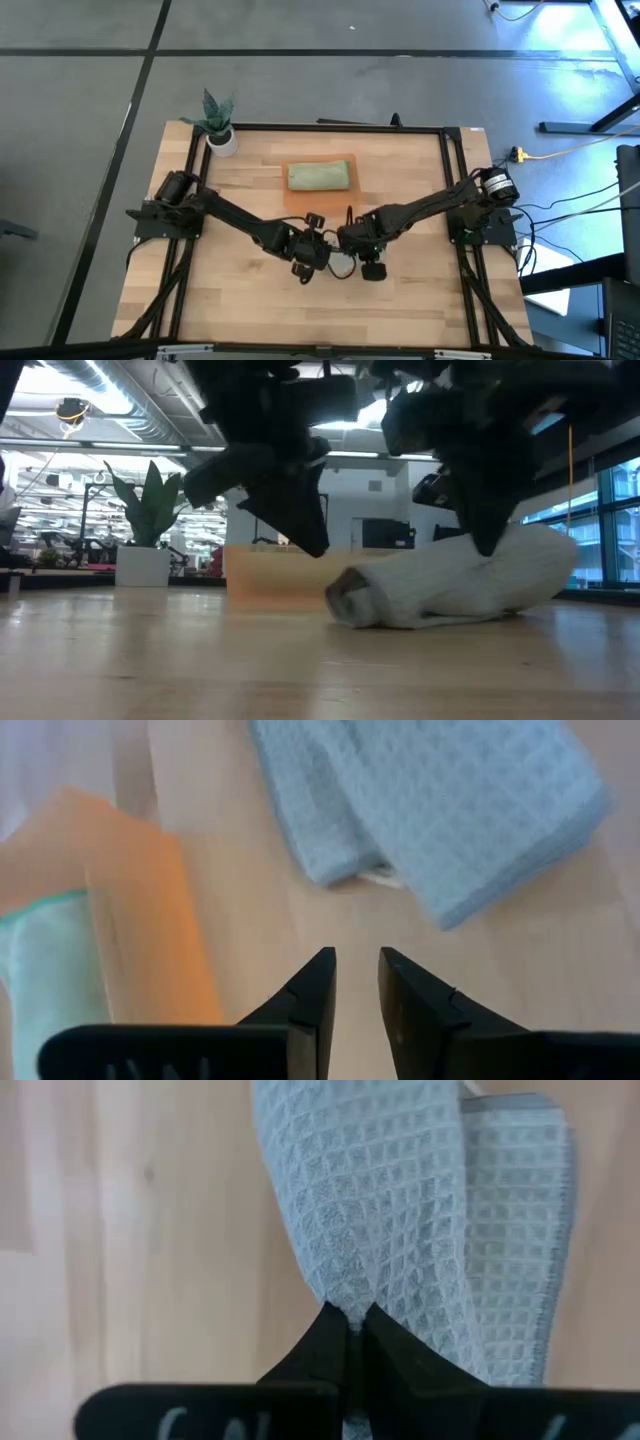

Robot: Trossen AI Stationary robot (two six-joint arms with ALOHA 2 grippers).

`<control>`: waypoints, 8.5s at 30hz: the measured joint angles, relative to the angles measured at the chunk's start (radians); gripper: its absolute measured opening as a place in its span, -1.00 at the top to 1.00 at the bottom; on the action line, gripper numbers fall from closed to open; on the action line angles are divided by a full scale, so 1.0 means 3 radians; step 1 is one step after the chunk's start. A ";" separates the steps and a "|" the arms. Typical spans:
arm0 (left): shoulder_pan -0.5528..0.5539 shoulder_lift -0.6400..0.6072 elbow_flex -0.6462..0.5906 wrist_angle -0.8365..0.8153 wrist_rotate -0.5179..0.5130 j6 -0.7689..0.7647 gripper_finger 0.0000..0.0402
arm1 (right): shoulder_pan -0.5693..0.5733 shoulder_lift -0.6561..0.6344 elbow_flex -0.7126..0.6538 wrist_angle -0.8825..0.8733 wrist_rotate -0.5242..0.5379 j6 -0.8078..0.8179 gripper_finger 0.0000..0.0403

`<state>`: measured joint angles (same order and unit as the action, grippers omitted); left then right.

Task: Roll microfiber towels into tight, uniform cylinder then place into a basket
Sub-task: Roll the gray microfiber towel, then put the gray microfiber towel into the orange bin

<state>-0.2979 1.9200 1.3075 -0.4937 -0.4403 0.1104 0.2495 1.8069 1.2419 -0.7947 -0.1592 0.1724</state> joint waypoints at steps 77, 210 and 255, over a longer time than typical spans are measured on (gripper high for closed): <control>-0.0187 0.1003 0.0006 0.2419 0.0801 0.0899 0.66 | -0.0128 -0.0011 -0.0716 0.1062 -0.0820 0.0004 0.90; -0.0143 0.0678 -0.0003 0.1773 0.0741 0.0275 0.66 | 0.0518 -0.0730 -0.0015 -0.0978 0.0480 0.0105 -0.13; -0.0145 0.0672 0.0003 0.1799 0.0737 0.0275 0.66 | 0.0751 -0.0827 -0.0014 -0.0577 0.0426 0.0294 -0.13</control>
<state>-0.3412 2.1216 1.3083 0.0460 -0.2192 0.1928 0.4747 1.5588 1.2377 -0.9678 -0.0315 0.2606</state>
